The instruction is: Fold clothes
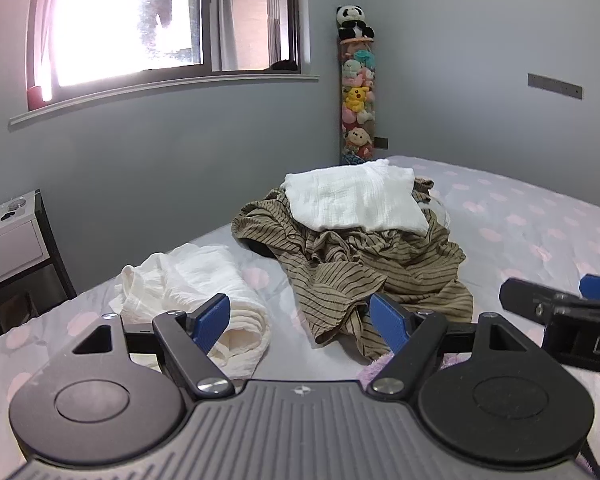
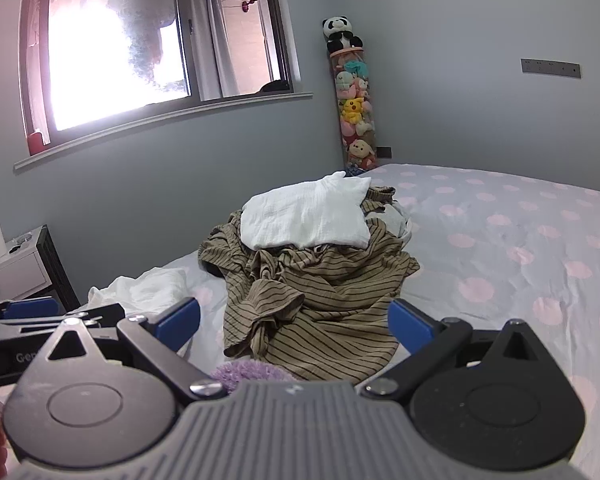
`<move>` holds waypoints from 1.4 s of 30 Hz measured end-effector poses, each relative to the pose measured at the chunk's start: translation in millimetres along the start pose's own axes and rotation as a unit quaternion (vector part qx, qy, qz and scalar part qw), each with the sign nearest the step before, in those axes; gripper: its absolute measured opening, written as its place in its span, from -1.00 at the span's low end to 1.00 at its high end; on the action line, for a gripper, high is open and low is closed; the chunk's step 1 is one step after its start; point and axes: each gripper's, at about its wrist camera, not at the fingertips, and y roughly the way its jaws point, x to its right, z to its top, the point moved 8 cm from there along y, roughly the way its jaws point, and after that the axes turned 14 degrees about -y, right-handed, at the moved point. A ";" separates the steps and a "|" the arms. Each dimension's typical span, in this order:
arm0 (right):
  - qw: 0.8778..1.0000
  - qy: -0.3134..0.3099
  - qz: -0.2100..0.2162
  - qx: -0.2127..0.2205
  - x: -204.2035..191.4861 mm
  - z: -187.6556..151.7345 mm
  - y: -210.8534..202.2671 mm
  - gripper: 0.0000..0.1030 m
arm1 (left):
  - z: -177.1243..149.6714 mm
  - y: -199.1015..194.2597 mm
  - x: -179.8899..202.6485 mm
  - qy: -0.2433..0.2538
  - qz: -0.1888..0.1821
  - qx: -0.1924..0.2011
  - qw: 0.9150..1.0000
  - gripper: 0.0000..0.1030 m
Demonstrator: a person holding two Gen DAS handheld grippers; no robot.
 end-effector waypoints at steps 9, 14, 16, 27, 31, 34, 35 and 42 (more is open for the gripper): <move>1.000 0.001 -0.005 -0.006 0.8 0.8 -0.7 0.96 | 0.3 -5.6 3.8 -0.020 -0.017 0.003 1.000 0.49; 1.000 -0.002 -0.012 -0.009 -1.2 -1.5 0.7 0.96 | -1.8 -8.3 11.9 -0.008 -0.015 0.004 1.000 0.47; 1.000 -0.002 -0.014 -0.009 -1.7 -2.1 1.1 0.96 | -2.7 -7.3 12.8 -0.006 -0.013 0.003 1.000 0.47; 1.000 -0.001 -0.012 -0.018 -4.8 -2.2 -0.1 0.96 | -8.4 -1.7 10.8 -0.006 -0.009 -0.011 1.000 0.47; 1.000 0.001 -0.012 -0.019 -4.2 -3.1 -0.3 0.96 | -10.1 -0.5 11.5 -0.005 -0.008 -0.015 1.000 0.47; 1.000 0.001 -0.011 -0.021 -3.8 -3.6 0.8 0.96 | -11.5 0.5 10.2 -0.006 -0.008 -0.018 1.000 0.47; 1.000 0.002 -0.011 -0.021 -3.6 -3.7 1.1 0.96 | -11.7 0.5 10.2 -0.007 -0.008 -0.019 1.000 0.47; 1.000 0.002 -0.008 -0.023 -4.1 -4.5 1.6 0.96 | -12.3 0.5 9.5 -0.008 -0.007 -0.024 1.000 0.47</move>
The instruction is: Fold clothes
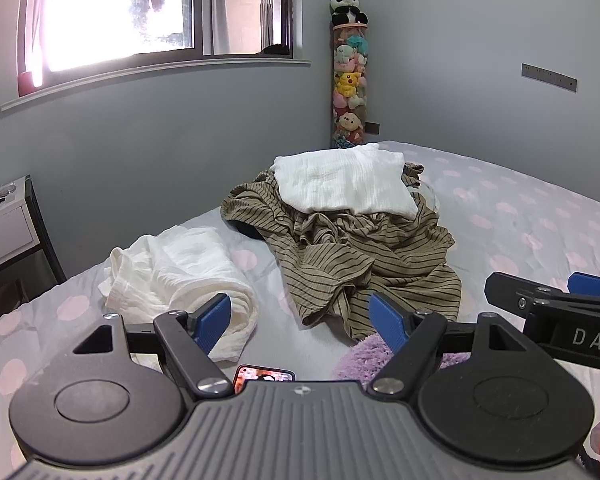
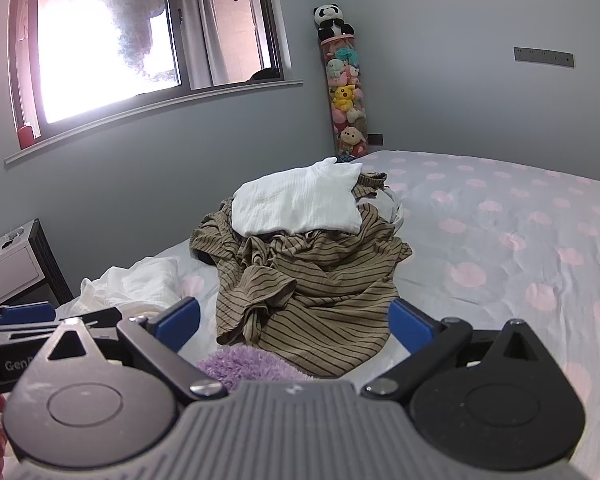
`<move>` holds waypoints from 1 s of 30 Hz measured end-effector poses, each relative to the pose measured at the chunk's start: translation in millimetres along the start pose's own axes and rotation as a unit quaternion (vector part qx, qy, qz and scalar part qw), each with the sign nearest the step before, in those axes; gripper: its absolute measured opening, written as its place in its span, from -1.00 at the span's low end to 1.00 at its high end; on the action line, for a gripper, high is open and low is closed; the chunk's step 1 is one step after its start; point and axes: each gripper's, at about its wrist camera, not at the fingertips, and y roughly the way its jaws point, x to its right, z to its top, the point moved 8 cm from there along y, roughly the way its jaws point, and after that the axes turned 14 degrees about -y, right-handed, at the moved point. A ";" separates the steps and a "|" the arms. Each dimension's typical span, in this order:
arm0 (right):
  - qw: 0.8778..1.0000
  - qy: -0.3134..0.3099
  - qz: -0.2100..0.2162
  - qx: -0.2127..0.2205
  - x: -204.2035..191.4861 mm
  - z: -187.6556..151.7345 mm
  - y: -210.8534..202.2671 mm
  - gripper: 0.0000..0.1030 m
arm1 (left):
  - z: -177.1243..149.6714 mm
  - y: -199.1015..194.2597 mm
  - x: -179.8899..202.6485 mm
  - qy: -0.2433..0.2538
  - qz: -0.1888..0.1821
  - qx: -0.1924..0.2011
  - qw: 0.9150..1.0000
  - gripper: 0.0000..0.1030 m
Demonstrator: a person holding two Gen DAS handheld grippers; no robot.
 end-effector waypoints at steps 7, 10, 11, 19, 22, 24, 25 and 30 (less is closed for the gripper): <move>1.000 0.001 0.004 -0.001 -1.3 0.5 -1.0 0.96 | -2.5 0.3 1.1 0.002 0.001 -0.004 1.000 0.47; 1.000 0.001 0.005 -0.001 -2.5 0.1 -1.1 0.96 | -2.7 0.7 1.3 0.003 0.001 -0.005 1.000 0.47; 1.000 0.001 0.005 -0.001 -2.6 0.0 -1.1 0.96 | -3.0 0.6 1.3 0.003 0.000 -0.006 1.000 0.47; 1.000 0.001 0.007 -0.003 -1.9 -1.9 0.2 0.96 | -3.8 0.3 1.4 0.003 0.000 -0.008 1.000 0.47; 1.000 0.002 0.007 -0.003 -2.3 -2.4 0.3 0.96 | -3.5 0.7 1.5 0.004 0.000 -0.010 1.000 0.47; 1.000 0.001 0.007 -0.003 -2.7 -2.6 0.5 0.96 | -3.8 0.8 1.4 0.004 -0.002 -0.011 1.000 0.47; 1.000 0.001 0.008 -0.003 -2.9 -2.6 0.5 0.96 | -3.9 0.9 1.2 0.005 -0.003 -0.011 1.000 0.47; 1.000 0.002 0.020 0.002 -2.3 -1.4 -0.2 0.96 | 1.4 -0.4 -2.9 -0.007 -0.011 -0.007 1.000 0.47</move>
